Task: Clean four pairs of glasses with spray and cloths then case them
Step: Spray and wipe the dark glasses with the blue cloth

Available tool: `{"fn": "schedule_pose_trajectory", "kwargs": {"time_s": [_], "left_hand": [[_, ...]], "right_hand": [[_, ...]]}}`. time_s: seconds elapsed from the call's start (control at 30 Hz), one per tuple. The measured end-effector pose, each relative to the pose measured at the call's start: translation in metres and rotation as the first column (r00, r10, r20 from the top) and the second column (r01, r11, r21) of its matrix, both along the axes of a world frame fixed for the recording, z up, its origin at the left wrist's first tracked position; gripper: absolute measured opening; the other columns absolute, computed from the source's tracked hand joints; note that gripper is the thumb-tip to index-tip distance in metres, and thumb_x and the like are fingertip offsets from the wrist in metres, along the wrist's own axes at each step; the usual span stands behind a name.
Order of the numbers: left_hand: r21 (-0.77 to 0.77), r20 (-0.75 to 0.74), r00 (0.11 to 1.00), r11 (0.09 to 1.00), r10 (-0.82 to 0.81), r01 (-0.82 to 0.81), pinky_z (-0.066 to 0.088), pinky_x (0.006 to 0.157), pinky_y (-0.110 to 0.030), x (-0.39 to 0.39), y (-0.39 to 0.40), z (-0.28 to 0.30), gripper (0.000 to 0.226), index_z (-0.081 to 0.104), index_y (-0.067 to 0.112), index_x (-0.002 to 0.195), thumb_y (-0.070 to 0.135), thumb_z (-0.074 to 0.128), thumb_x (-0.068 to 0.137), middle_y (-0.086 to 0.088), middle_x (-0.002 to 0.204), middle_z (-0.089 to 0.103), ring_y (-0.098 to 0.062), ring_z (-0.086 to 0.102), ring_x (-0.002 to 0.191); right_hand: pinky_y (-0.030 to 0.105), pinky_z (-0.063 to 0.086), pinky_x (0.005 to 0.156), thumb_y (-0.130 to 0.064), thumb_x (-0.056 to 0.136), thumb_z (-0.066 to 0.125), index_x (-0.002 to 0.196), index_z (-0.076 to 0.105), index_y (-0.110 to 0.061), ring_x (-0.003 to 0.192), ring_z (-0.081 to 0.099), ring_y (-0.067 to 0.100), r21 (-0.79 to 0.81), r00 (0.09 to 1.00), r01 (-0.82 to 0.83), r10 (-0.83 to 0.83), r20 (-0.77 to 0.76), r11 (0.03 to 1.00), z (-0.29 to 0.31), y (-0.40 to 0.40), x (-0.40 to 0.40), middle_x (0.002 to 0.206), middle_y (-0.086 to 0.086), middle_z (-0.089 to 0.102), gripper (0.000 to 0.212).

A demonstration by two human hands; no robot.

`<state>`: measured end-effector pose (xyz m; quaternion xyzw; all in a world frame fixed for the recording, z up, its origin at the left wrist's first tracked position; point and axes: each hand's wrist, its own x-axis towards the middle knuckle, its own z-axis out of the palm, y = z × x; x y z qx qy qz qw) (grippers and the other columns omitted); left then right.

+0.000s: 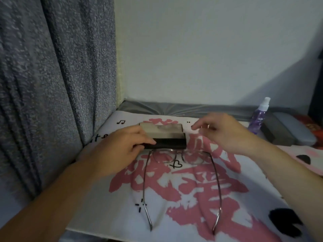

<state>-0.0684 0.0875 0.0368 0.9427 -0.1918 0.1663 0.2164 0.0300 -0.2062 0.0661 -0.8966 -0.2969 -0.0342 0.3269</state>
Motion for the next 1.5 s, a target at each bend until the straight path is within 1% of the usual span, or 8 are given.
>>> {"fn": "schedule_pose_trajectory", "kwargs": {"time_s": [0.17, 0.4, 0.57, 0.67, 1.03, 1.23, 1.37, 1.5], "left_hand": [[-0.275, -0.081, 0.986, 0.954, -0.143, 0.116, 0.053, 0.082, -0.018, -0.018, 0.002, -0.026, 0.043, 0.079, 0.033, 0.111, -0.002, 0.074, 0.086, 0.017, 0.114, 0.064, -0.009, 0.067, 0.100], [-0.065, -0.098, 0.976, 0.980, -0.195, 0.189, 0.046, 0.085, -0.010, -0.014, -0.006, -0.010, 0.036, 0.075, 0.038, 0.117, 0.018, 0.071, 0.087, 0.024, 0.122, 0.059, -0.002, 0.063, 0.103], [0.135, -0.025, 0.969, 0.959, -0.246, 0.247, 0.043, 0.090, -0.006, -0.023, -0.003, -0.003, 0.031, 0.071, 0.036, 0.125, 0.042, 0.056, 0.098, 0.018, 0.131, 0.057, 0.012, 0.055, 0.105], [0.081, -0.039, 0.971, 0.968, -0.237, 0.239, 0.042, 0.089, -0.006, -0.023, -0.005, -0.007, 0.030, 0.074, 0.035, 0.120, 0.039, 0.061, 0.093, 0.019, 0.129, 0.057, 0.012, 0.053, 0.102], [-0.248, -0.065, 0.997, 0.967, 0.041, -0.056, 0.053, 0.081, -0.022, -0.026, -0.029, -0.007, 0.033, 0.075, 0.041, 0.101, 0.031, 0.088, 0.073, 0.019, 0.100, 0.065, -0.010, 0.066, 0.092], [-0.469, -0.143, 0.952, 0.829, 0.269, -0.305, 0.048, 0.068, -0.012, -0.028, -0.053, -0.019, 0.044, 0.067, 0.043, 0.092, 0.018, 0.093, 0.067, 0.008, 0.086, 0.065, -0.006, 0.059, 0.074], [-0.497, -0.166, 0.942, 0.801, 0.290, -0.334, 0.051, 0.070, -0.014, -0.036, -0.064, -0.020, 0.036, 0.070, 0.037, 0.085, 0.017, 0.093, 0.066, 0.011, 0.084, 0.067, -0.007, 0.062, 0.078], [-0.511, -0.236, 0.949, 0.804, 0.207, -0.302, 0.054, 0.077, -0.019, -0.045, -0.067, -0.020, 0.034, 0.075, 0.039, 0.083, 0.011, 0.090, 0.070, 0.013, 0.087, 0.069, -0.008, 0.067, 0.081]], "right_hand": [[0.023, 0.051, 0.091, 0.003, 0.088, 0.071, 0.107, 0.077, -0.040, 0.109, 0.062, 0.011, 0.068, 0.923, -0.283, 0.291, -0.252, 0.957, -0.023, -0.063, -0.042, 0.113, -0.014, 0.061, 0.047], [0.022, 0.052, 0.091, -0.020, 0.075, 0.077, 0.093, 0.083, -0.033, 0.102, 0.063, 0.014, 0.250, 0.939, -0.209, 0.265, -0.218, 0.945, -0.039, -0.066, -0.046, 0.102, -0.011, 0.065, 0.024], [0.026, 0.054, 0.089, -0.003, 0.078, 0.080, 0.095, 0.082, -0.033, 0.096, 0.064, 0.018, 0.248, 0.934, -0.211, 0.270, -0.233, 0.945, -0.041, -0.068, -0.047, 0.103, -0.011, 0.065, 0.035], [0.026, 0.053, 0.092, -0.014, 0.075, 0.080, 0.095, 0.082, -0.035, 0.100, 0.064, 0.017, 0.238, 0.936, -0.214, 0.269, -0.228, 0.947, -0.039, -0.066, -0.048, 0.105, -0.012, 0.064, 0.030], [0.017, 0.046, 0.093, -0.018, 0.073, 0.086, 0.087, 0.081, -0.037, 0.106, 0.061, 0.011, 0.176, 0.954, -0.242, 0.267, -0.139, 0.954, -0.043, -0.050, -0.055, 0.106, -0.017, 0.059, 0.024], [0.015, 0.045, 0.091, -0.018, 0.071, 0.089, 0.096, 0.075, -0.038, 0.104, 0.061, 0.008, 0.162, 0.972, -0.197, 0.214, -0.097, 0.967, -0.040, -0.048, -0.058, 0.105, -0.019, 0.062, 0.035], [0.017, 0.045, 0.096, -0.021, 0.074, 0.089, 0.115, 0.060, -0.049, 0.108, 0.059, 0.004, 0.120, 0.978, -0.139, 0.155, -0.136, 0.983, -0.038, -0.048, -0.061, 0.109, -0.022, 0.061, 0.057], [0.015, 0.041, 0.093, -0.024, 0.083, 0.077, 0.119, 0.060, -0.052, 0.107, 0.055, 0.007, 0.019, 0.986, -0.165, 0.165, -0.033, 0.986, -0.039, -0.041, -0.063, 0.104, -0.016, 0.054, 0.049]]}}
